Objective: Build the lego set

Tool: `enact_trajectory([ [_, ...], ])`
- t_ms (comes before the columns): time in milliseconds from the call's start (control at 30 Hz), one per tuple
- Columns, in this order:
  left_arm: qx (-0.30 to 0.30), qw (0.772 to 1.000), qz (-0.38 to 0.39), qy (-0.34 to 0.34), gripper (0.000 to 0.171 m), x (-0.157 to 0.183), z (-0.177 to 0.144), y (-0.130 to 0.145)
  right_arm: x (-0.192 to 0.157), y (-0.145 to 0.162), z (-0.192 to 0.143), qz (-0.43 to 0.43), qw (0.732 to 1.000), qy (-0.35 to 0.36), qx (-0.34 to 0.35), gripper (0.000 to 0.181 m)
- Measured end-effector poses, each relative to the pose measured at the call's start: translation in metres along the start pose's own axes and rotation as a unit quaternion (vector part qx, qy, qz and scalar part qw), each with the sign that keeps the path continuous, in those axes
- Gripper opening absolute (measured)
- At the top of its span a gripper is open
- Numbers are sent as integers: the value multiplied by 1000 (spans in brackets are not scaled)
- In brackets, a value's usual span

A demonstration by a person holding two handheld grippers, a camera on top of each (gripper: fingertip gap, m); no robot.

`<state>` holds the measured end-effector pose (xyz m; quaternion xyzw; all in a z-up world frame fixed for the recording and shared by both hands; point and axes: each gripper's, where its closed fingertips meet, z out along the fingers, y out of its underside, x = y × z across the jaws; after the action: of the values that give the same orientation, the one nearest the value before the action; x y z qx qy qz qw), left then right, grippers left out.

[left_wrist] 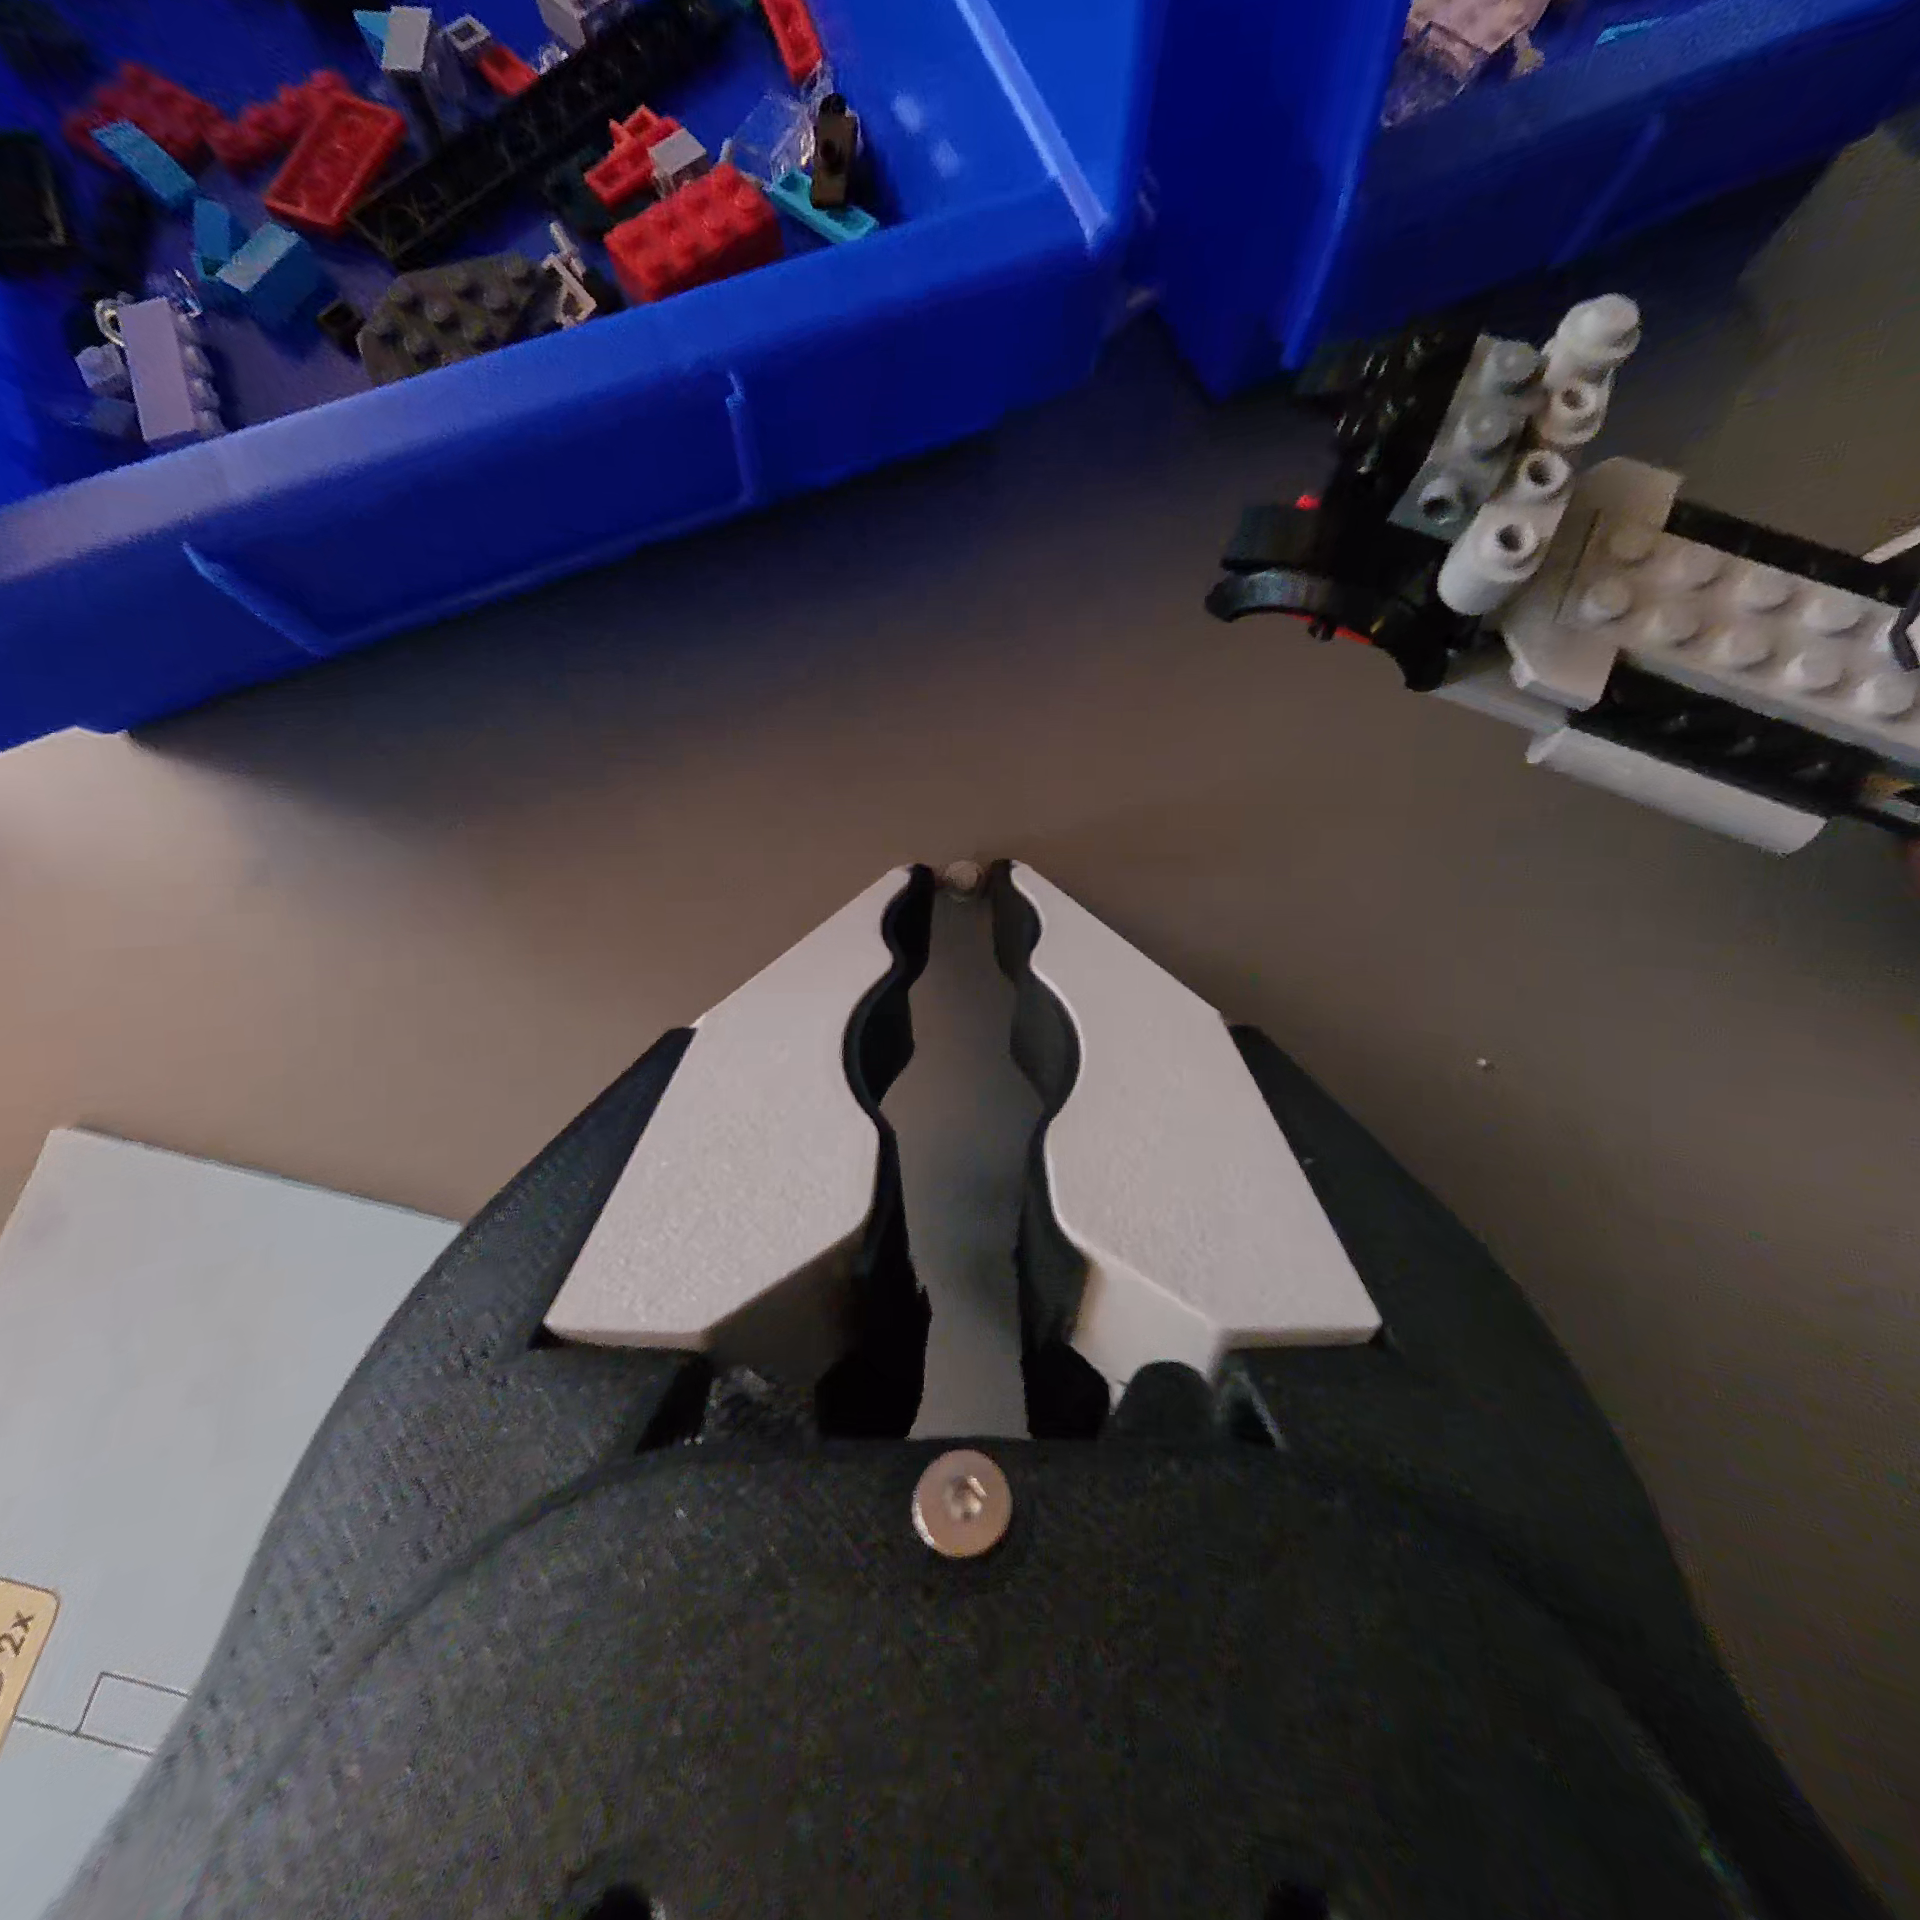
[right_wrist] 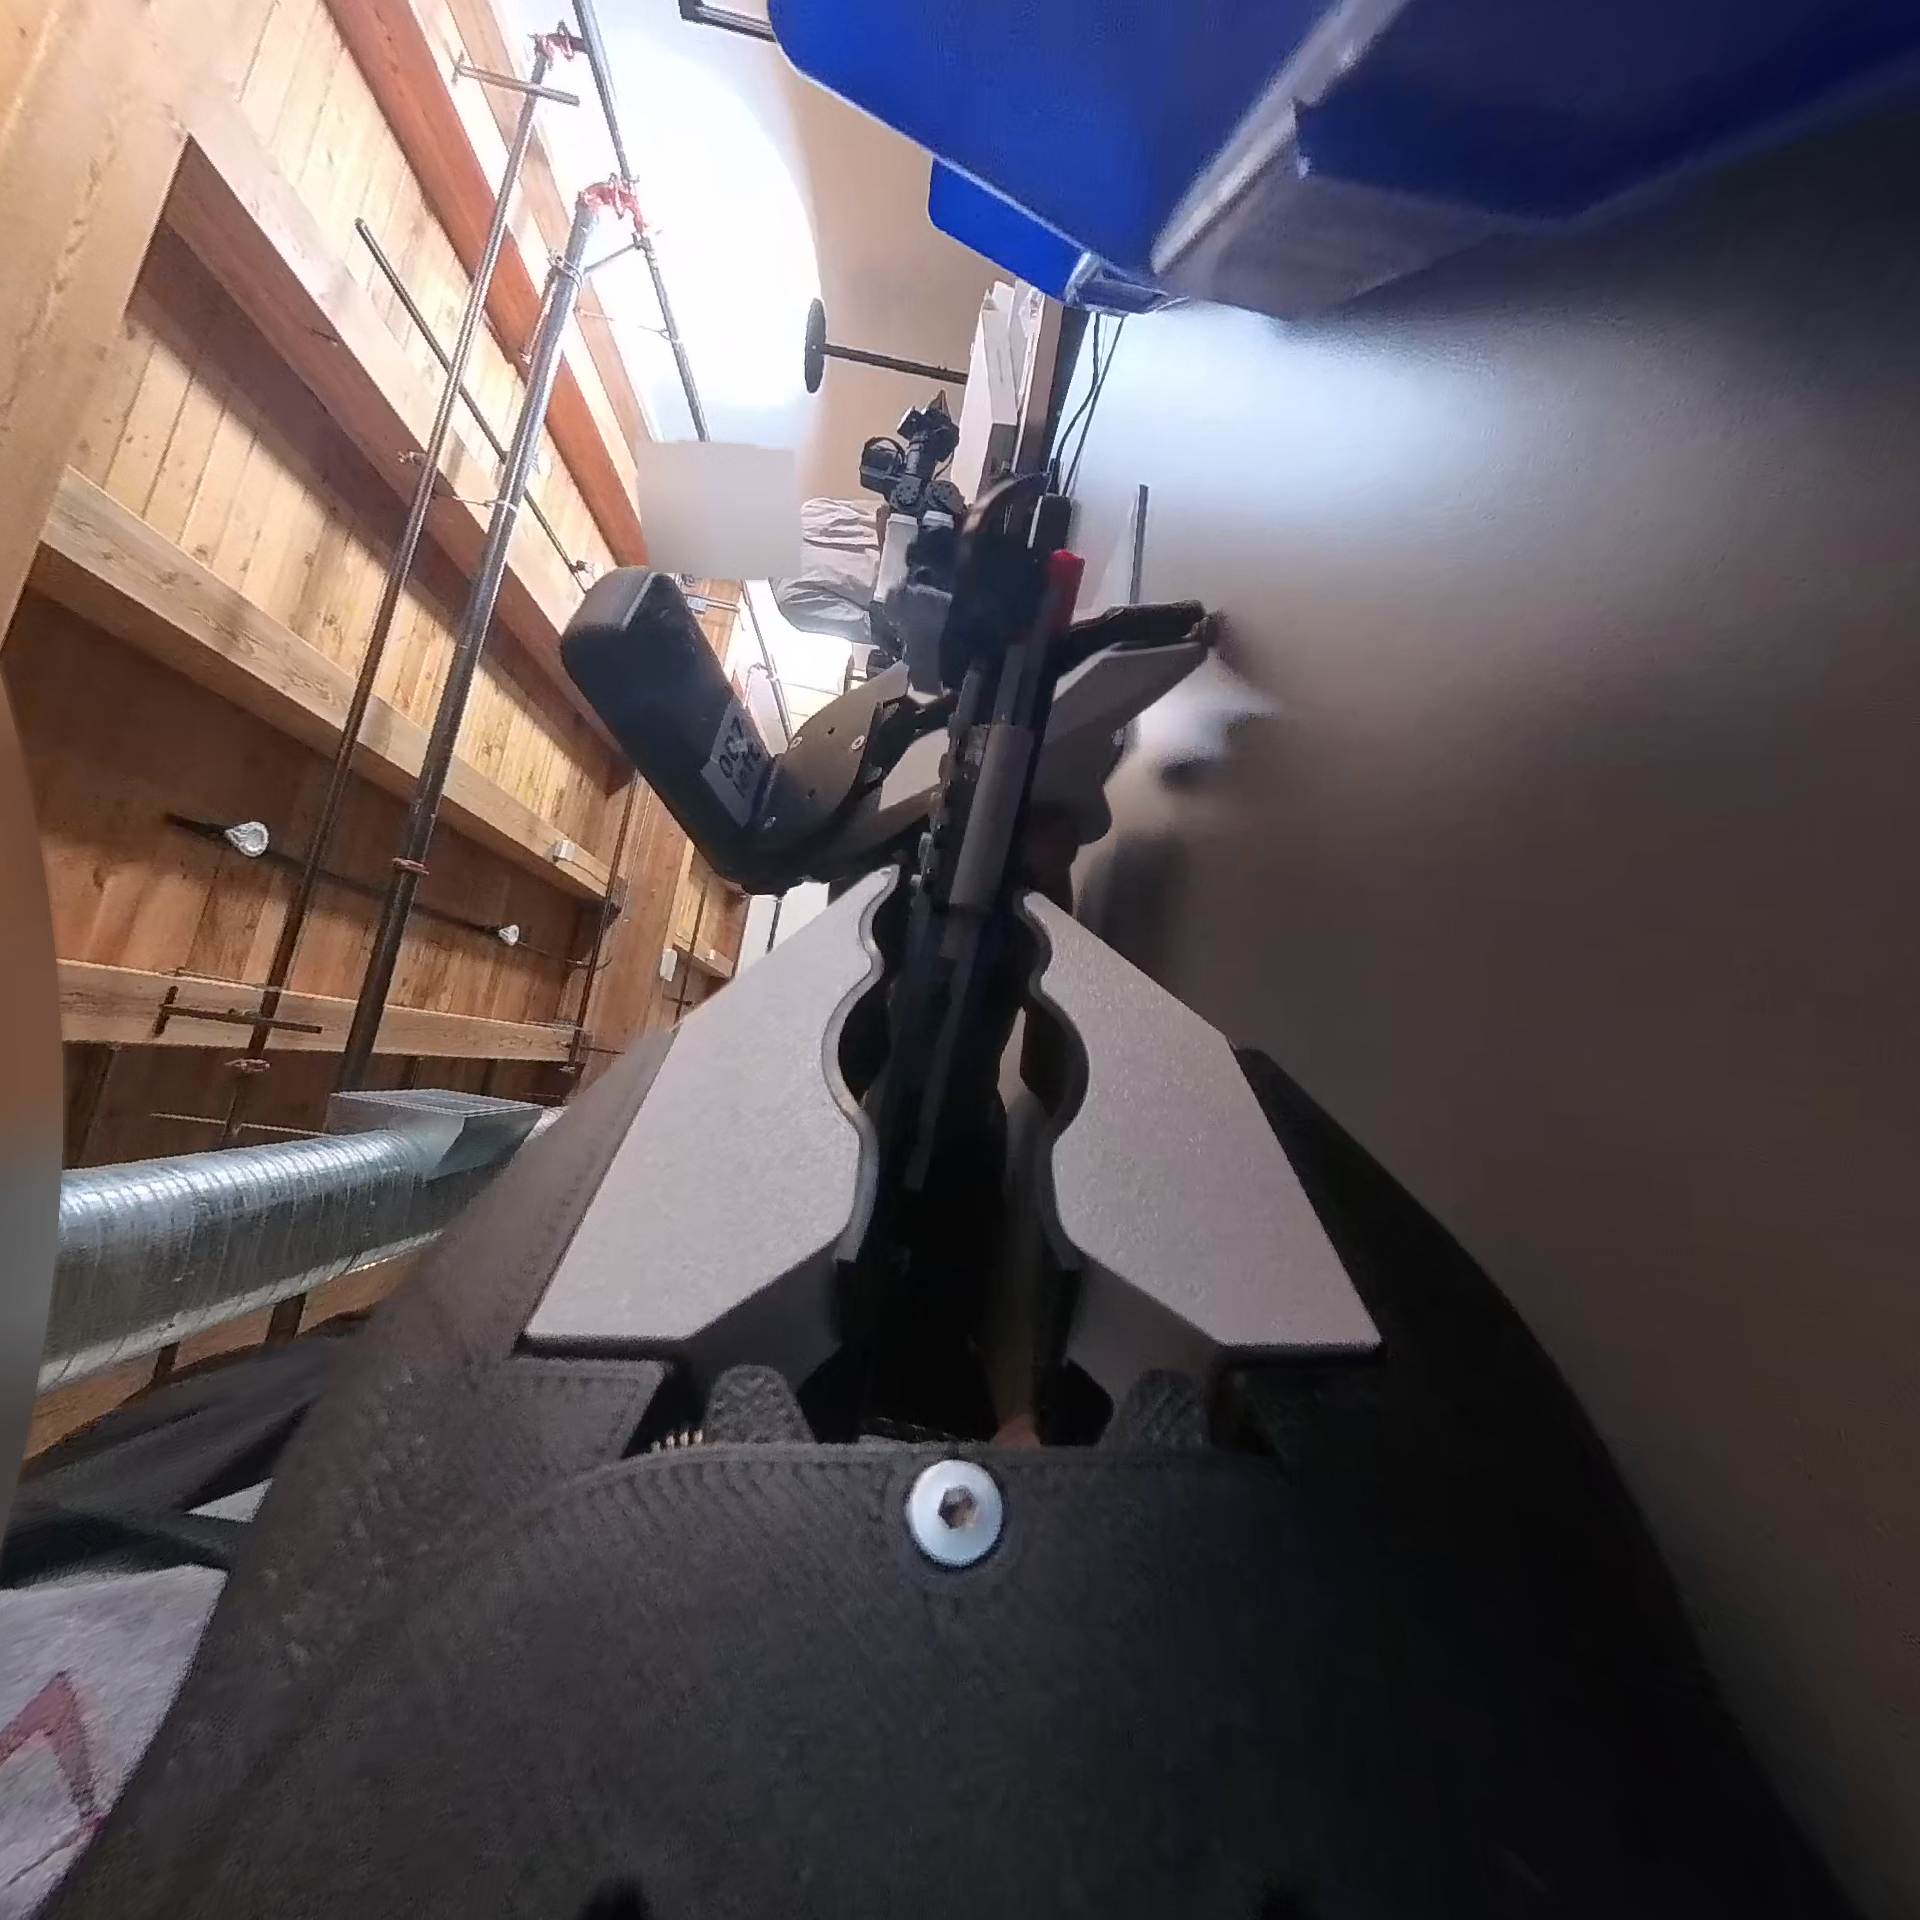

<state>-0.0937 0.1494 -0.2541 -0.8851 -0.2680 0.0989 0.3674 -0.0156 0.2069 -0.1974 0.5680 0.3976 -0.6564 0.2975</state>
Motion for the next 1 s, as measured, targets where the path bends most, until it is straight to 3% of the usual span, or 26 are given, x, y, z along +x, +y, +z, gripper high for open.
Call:
enact_trajectory([
  [233,21,999,-3,34,8,8,-2,-9,0,-2,-1,1,1000,0,5,18],
  [500,119,983,-5,138,8,51,-53,-62,0,-2,-1,23,999,-1,41,19],
  [1000,81,987,43,132,8,59,-54,-60,-7,13,11,46,997,-28,47,18],
])
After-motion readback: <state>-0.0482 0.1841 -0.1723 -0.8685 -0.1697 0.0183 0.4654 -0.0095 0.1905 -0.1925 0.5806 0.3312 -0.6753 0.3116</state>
